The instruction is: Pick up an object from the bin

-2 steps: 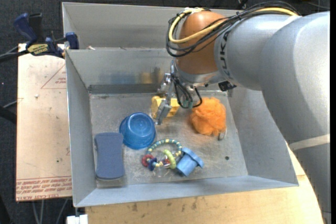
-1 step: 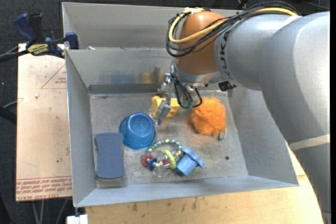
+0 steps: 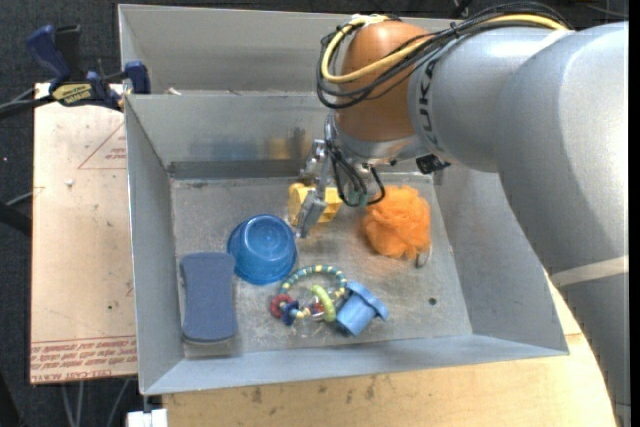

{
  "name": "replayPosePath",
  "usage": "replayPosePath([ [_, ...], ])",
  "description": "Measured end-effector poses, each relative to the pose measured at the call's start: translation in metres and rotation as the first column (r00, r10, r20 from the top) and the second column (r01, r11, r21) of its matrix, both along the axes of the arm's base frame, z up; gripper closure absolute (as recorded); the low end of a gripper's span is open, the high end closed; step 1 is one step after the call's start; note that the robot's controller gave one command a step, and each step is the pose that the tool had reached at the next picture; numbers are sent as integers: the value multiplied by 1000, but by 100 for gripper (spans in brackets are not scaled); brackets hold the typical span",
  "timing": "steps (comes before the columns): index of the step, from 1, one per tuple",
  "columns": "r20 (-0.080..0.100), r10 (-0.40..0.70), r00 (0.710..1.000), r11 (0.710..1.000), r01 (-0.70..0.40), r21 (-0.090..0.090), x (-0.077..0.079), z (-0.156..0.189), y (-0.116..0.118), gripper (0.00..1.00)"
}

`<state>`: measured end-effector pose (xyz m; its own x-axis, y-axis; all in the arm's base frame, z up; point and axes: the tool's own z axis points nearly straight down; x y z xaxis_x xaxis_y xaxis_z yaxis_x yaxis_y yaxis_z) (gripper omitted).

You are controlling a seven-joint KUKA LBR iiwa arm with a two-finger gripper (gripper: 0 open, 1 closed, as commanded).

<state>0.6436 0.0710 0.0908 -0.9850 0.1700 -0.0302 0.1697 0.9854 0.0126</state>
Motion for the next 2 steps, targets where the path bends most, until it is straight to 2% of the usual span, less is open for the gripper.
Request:
replayPosePath([
  [2,0,0,1000,1000,0,0,0,0,0,100],
])
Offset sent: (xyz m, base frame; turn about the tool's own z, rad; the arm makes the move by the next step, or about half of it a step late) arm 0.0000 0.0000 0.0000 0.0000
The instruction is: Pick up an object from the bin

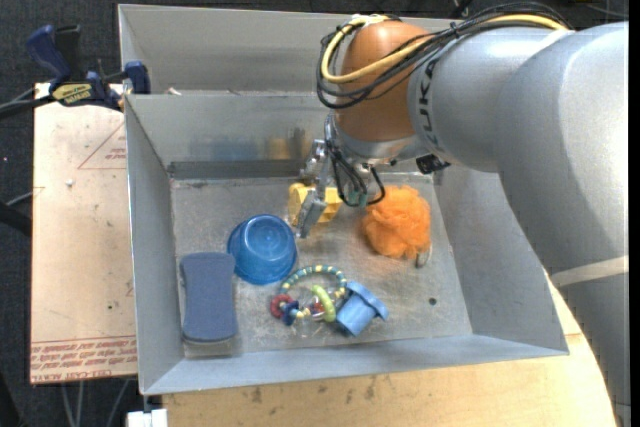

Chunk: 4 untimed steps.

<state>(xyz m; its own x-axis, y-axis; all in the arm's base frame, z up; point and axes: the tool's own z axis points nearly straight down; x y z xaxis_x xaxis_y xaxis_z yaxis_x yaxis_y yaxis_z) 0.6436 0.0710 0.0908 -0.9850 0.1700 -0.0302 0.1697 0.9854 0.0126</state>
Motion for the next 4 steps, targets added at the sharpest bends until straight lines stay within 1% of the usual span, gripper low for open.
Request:
replayPosePath([
  [4,0,0,1000,1000,0,0,0,0,0,100],
])
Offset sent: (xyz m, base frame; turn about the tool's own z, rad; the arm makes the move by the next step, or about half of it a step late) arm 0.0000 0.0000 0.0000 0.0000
